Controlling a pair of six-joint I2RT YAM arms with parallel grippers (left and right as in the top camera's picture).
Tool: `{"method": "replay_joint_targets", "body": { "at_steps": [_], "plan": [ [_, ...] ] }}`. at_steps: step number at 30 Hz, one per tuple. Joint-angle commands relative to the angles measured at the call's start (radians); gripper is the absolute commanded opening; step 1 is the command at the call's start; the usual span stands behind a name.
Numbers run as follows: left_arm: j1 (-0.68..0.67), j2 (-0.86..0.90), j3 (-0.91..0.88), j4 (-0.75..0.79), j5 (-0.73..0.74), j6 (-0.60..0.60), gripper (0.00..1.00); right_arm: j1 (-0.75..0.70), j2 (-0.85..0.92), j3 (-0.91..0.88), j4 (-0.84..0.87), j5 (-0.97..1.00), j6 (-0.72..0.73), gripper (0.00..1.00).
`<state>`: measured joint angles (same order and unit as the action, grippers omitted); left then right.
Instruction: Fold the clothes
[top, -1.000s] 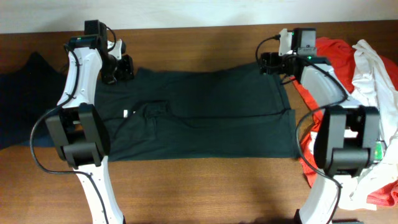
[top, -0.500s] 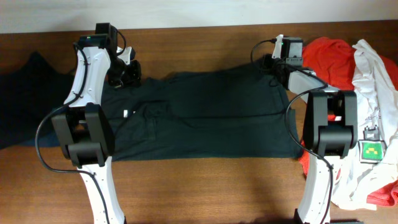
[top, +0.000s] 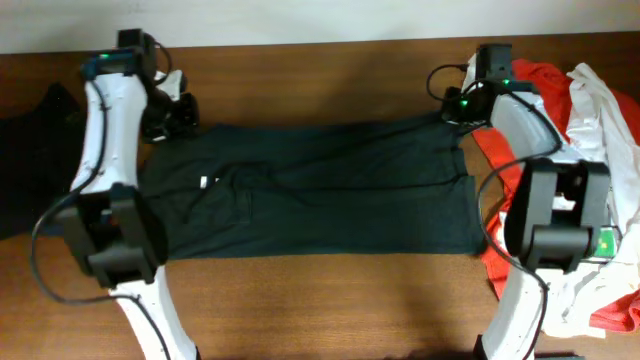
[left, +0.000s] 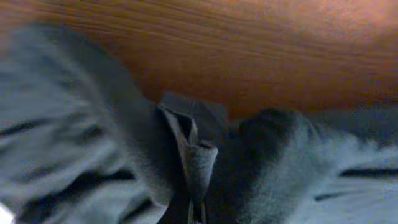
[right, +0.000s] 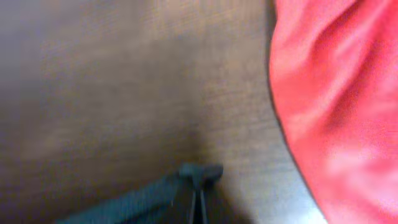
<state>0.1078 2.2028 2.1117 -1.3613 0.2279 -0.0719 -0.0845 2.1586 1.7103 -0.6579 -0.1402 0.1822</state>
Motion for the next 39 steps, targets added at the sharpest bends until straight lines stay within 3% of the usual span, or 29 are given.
{"method": "replay_joint_targets", "body": {
  "at_steps": [1, 7, 14, 22, 23, 25, 26, 30, 39],
  "plan": [
    [0.038, -0.133, 0.012, -0.096, -0.012, 0.021, 0.0, -0.003, -0.129, 0.036, -0.149, 0.021, -0.04, 0.04],
    [0.051, -0.139, -0.006, -0.327, -0.072, 0.021, 0.0, -0.003, -0.181, 0.035, -0.51, 0.082, -0.078, 0.04],
    [0.051, -0.143, -0.107, -0.319, -0.12, 0.02, 0.0, -0.003, -0.181, 0.034, -0.704, 0.183, -0.078, 0.04],
    [0.048, -0.143, -0.367, -0.245, -0.139, 0.02, 0.0, -0.003, -0.175, 0.005, -0.754, 0.205, -0.078, 0.1],
    [0.048, -0.143, -0.399, -0.236, -0.139, 0.02, 0.06, -0.003, -0.175, -0.008, -0.754, 0.205, -0.078, 0.17],
    [0.048, -0.143, -0.412, -0.237, -0.139, 0.02, 0.4, -0.003, -0.175, -0.019, -0.759, 0.206, -0.078, 0.22],
    [0.048, -0.143, -0.412, -0.237, -0.139, 0.02, 0.45, -0.003, -0.175, -0.019, -0.761, 0.206, -0.078, 0.22],
    [0.048, -0.143, -0.411, -0.219, -0.139, 0.02, 0.45, -0.003, -0.175, -0.019, -0.764, 0.205, -0.078, 0.27],
    [0.048, -0.142, -0.418, 0.069, -0.177, -0.055, 0.49, -0.002, -0.175, -0.019, -0.764, 0.204, -0.077, 0.28]
  ]
}}
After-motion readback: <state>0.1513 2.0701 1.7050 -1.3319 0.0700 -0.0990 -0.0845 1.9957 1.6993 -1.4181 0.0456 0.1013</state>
